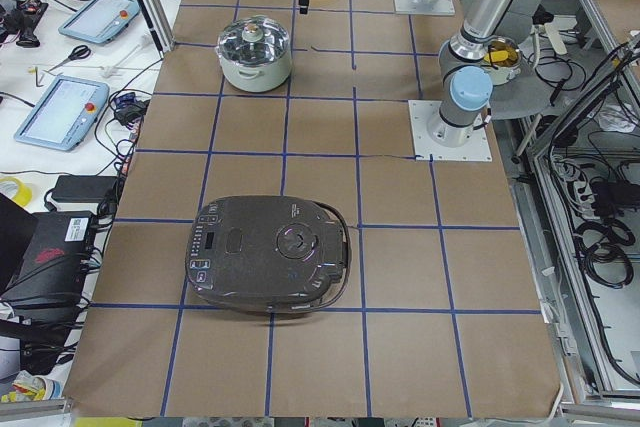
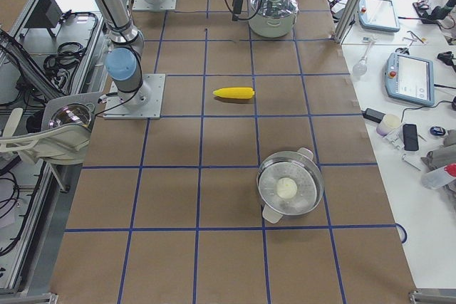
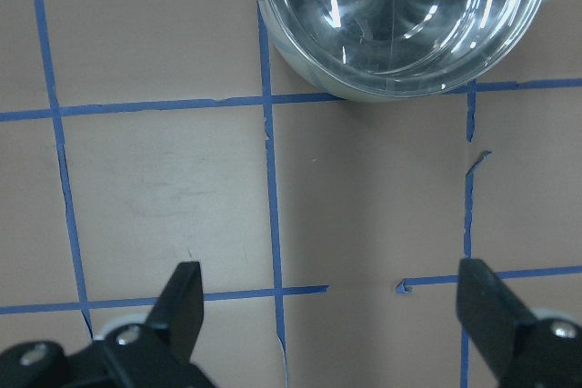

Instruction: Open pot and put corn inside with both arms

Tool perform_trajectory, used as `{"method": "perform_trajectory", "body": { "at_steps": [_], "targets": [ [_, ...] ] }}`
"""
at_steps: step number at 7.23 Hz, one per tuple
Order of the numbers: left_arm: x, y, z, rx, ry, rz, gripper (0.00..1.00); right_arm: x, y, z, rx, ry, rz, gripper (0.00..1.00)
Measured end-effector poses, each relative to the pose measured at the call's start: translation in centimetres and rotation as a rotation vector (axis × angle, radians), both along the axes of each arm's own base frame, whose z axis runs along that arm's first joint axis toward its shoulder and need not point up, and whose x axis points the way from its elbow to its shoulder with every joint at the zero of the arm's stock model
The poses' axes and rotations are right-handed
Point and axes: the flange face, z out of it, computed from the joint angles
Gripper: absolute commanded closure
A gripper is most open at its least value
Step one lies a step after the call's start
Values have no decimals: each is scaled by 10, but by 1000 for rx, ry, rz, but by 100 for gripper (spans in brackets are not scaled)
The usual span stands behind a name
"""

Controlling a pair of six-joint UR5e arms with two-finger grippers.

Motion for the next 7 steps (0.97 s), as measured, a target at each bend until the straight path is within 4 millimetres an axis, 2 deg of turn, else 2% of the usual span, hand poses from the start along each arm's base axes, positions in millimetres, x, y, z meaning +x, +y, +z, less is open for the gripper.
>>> {"method": "perform_trajectory", "body": {
  "at_steps": [5, 7],
  "targets": [
    [0, 1, 1, -3, 1, 0, 0, -1, -1, -3, 5, 13, -2, 0],
    [0, 1, 1, -2, 1, 0, 0, -4, -9, -2, -37, 13, -11, 1]
  ]
}}
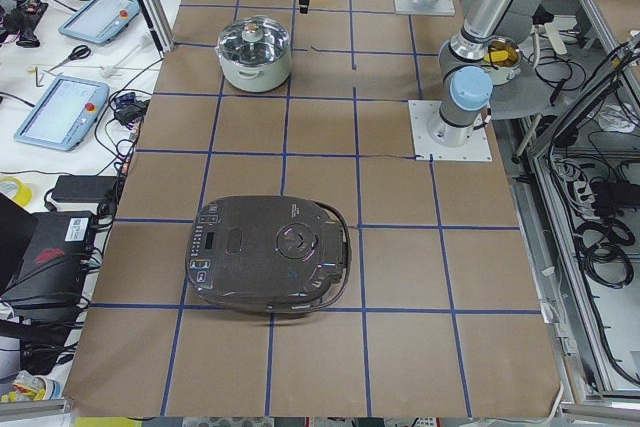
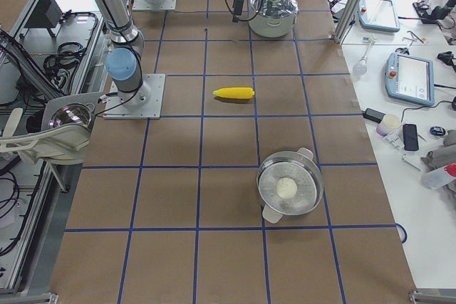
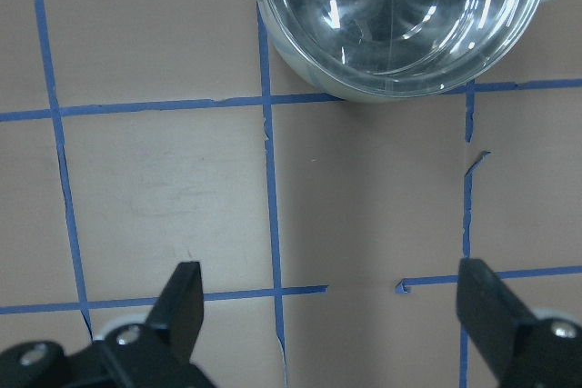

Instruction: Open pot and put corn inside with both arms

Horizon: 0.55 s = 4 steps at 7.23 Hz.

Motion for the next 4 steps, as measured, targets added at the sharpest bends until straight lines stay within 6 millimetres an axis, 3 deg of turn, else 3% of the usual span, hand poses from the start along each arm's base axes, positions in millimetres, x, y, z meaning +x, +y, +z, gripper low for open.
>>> {"method": "perform_trajectory", "body": {
  "at_steps": [2, 4],
  "targets": [
    [0, 0, 0, 0, 0, 0, 0, -6, -14, -2, -84, -2, -9, 0],
    [0, 0, 0, 0, 0, 0, 0, -21, -20, -17, -94, 1, -5, 1]
  ]
}}
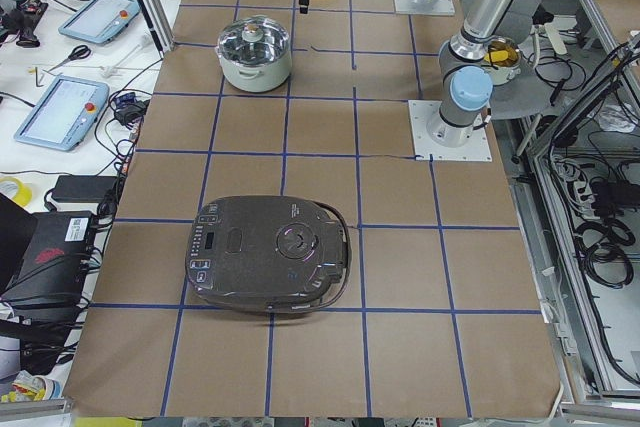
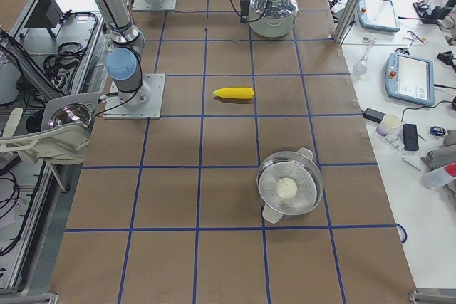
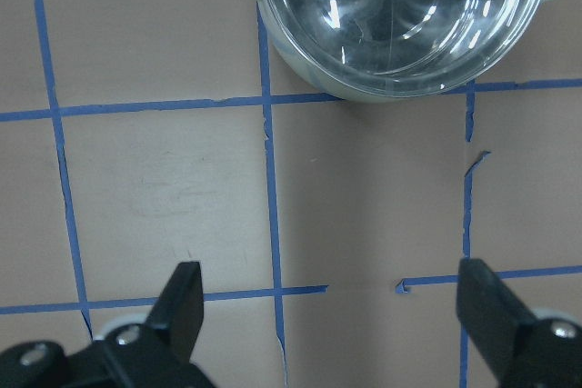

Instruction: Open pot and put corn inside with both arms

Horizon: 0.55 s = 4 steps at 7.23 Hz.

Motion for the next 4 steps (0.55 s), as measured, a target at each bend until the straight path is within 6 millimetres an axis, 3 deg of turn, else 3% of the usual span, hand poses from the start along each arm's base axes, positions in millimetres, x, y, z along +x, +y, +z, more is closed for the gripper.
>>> {"method": "perform_trajectory", "body": {
  "at_steps": [2, 4],
  "targets": [
    [0, 0, 0, -1, 0, 0, 0, -39, -4, -37, 52, 14, -67, 0],
    [0, 0, 0, -1, 0, 0, 0, -85, -2, -104, 64, 11, -148, 0]
  ]
}}
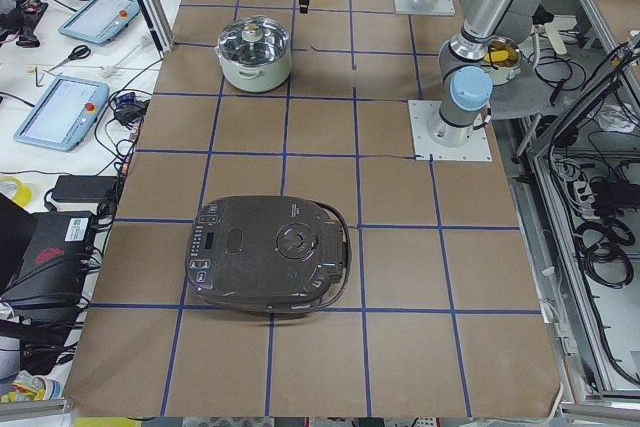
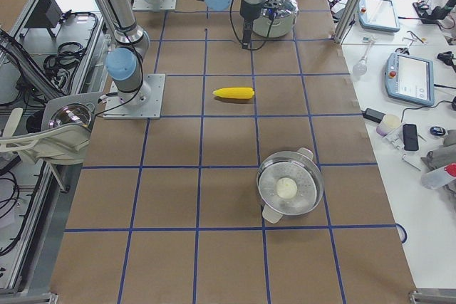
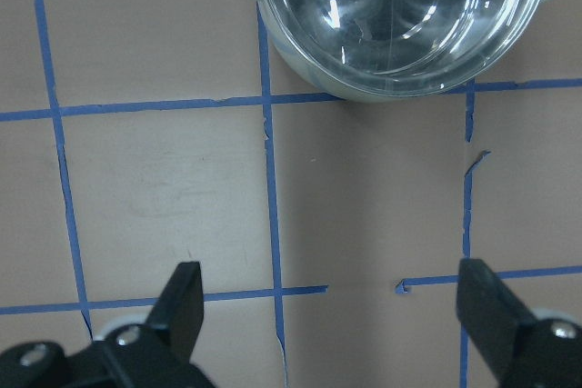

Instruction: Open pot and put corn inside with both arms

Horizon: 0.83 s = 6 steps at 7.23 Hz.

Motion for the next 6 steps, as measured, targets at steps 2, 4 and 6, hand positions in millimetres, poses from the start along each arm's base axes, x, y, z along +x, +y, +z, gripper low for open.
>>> {"method": "perform_trajectory", "body": {
  "at_steps": [2, 4, 6],
  "targets": [
    [0, 1, 1, -1, -1, 1, 0, -9, 11, -65, 0, -4, 8, 0],
    [2, -1, -1, 2, -9, 2, 0, -10, 14, -114, 32, -9, 21, 0],
    [3, -13, -1, 8, -4, 12, 0, -11, 13, -149, 44, -9, 23, 0]
  ]
}}
